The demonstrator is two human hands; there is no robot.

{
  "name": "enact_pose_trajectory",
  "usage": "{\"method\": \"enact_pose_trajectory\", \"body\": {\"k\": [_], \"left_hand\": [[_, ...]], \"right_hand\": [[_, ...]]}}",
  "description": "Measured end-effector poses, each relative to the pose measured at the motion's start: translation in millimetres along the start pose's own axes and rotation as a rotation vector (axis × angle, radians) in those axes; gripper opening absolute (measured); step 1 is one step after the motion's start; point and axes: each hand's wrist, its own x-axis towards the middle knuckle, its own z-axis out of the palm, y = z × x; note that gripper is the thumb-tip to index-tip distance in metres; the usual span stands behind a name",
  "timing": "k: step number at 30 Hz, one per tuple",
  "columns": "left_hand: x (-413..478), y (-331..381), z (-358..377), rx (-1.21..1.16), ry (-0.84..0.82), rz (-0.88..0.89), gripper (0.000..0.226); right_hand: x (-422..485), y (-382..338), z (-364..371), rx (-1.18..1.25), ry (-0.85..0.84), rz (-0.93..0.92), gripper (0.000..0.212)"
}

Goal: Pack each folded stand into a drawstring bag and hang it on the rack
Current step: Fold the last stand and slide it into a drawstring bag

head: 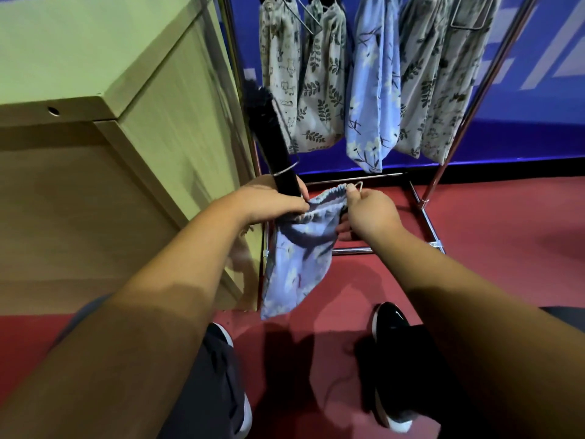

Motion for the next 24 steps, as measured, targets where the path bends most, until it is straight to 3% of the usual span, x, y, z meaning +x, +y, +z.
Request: {"method": "enact_pose_trajectory", "body": {"k": [4,8,11,12,15,19,24], "left_hand": [[4,-14,4,-0.008,-0.085,-0.014,0.043],[6,-15,12,0.124,-0.049,-0.054,0.042],[3,-12,19,0.283,-0.155,-0.066,0.067],[2,-12,20,0.274,-0.156,-0.098,0.069],[8,-14,13,0.193,-0.086,-0.143,0.041],[8,-13,-7,0.366,-0.078,-0.066,0.069],[3,-13,-22,0.38,-0.012,-0.155,0.063]], "right_hand": [[-7,-8,0,-0.013,-0.039,-0.069,0.038],[-6,-16,0,0.256,-0.022,-0.18,0.036],[-15,-25,4,0.306,-0.105,-0.259,0.037],[-15,-25,7,0.263,-0.106,-0.264,0.039],[-12,-21,13,0.254,-0.101,-0.187,0.044],[1,-14,4,0.178,0.019,-0.163,0.057],[3,-16,-6,0.194,0.062,-0.121,0.053]]}}
